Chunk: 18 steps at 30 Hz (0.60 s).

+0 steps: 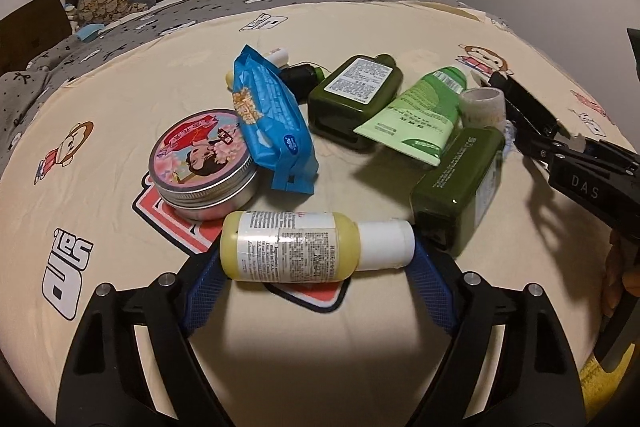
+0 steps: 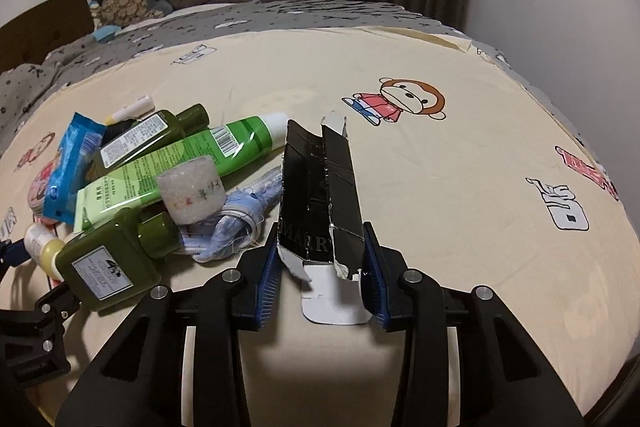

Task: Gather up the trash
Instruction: 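Carry both items down to the bin below the bed and release them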

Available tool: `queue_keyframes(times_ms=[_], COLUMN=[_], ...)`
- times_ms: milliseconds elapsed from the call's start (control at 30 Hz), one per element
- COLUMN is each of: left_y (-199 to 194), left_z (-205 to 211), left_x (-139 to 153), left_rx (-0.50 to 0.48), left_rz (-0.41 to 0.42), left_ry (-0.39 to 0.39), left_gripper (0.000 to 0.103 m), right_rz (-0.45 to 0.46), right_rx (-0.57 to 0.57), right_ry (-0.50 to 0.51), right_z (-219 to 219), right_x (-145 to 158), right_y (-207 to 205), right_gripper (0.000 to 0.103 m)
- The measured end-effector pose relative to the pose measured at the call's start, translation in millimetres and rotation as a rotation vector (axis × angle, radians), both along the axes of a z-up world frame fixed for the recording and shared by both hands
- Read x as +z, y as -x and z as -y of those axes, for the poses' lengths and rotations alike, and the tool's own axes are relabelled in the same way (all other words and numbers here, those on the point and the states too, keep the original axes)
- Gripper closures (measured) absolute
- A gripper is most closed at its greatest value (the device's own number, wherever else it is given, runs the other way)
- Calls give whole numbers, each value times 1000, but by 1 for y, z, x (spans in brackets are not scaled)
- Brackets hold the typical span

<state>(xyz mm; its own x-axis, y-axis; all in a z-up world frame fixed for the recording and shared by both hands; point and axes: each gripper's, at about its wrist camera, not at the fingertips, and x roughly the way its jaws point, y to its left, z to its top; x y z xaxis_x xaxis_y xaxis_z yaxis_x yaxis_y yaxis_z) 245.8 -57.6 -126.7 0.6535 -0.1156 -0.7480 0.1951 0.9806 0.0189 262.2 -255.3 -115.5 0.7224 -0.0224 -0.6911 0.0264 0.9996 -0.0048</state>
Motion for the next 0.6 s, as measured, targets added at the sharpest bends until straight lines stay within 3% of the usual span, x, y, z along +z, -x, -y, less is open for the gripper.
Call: queue_keyframes(times_ms=[300, 600], left_y=[52, 144], left_z=[-9, -9], left_x=[24, 52], left_rx=[15, -13], left_rz=[52, 99], left_ry=[18, 31], left_gripper=[24, 24], right_rz=[63, 102], right_rx=[13, 176], right_ry=[-21, -82], right_z=[7, -7], right_x=[32, 62], right_y=[59, 168], right_gripper=[70, 70])
